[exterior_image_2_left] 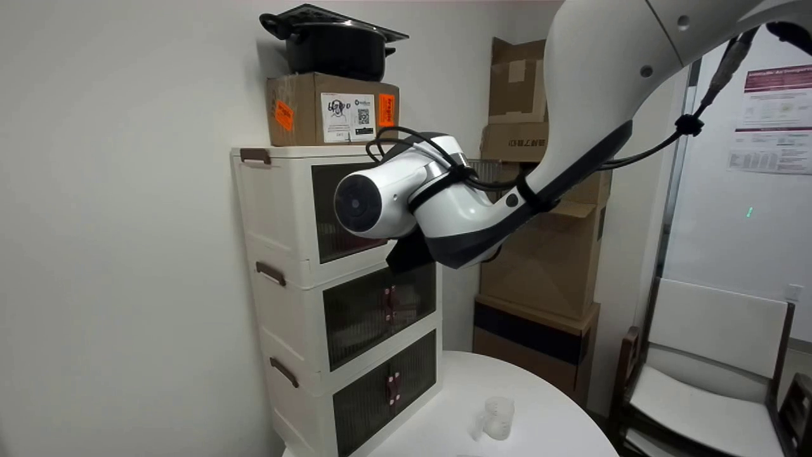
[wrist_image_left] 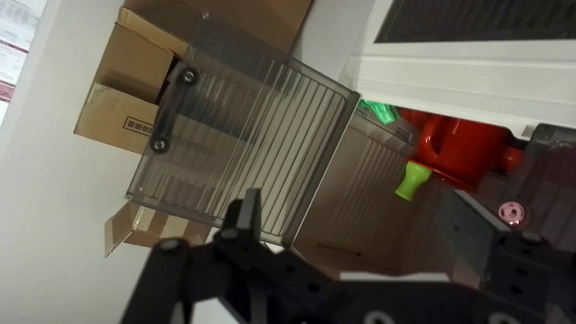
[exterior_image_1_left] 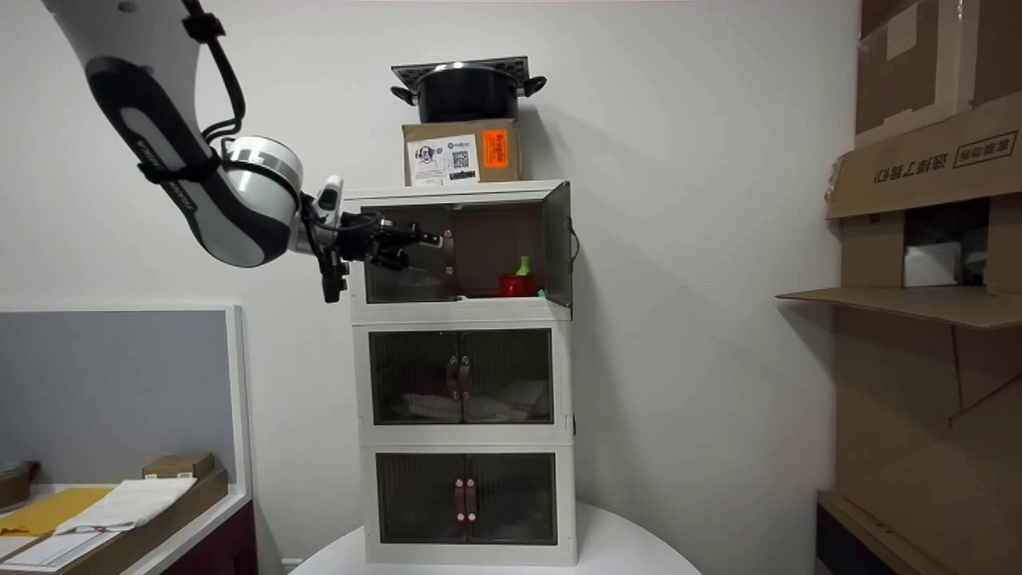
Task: Open the top left cabinet door, remove the orange cup from the top cabinet and put it on the table
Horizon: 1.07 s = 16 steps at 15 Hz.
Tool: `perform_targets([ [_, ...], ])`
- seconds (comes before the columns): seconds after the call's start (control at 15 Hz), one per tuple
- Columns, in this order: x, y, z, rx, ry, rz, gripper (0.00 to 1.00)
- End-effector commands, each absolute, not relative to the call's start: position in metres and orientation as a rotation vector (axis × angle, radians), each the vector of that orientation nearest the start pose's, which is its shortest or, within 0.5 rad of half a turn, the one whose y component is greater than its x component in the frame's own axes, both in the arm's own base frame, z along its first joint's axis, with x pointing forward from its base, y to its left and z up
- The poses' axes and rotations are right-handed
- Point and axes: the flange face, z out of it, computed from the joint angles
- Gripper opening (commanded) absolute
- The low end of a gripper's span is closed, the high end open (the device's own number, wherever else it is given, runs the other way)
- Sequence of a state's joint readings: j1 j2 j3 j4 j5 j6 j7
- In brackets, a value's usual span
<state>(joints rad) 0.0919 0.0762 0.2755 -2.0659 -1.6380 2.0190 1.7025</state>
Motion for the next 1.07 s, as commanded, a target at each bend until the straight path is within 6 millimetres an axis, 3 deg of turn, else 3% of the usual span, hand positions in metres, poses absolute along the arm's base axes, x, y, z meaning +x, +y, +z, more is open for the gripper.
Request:
perform_targets([
  [0.0,0.594,0.157,0.448,1.910,-0.373,1.454,1.00],
  [0.53,0.620,0.183,0.447,1.937,-0.377,1.576,1.00],
  [1.0,0.631,0.172,0.445,1.953,-0.403,1.625,1.00],
])
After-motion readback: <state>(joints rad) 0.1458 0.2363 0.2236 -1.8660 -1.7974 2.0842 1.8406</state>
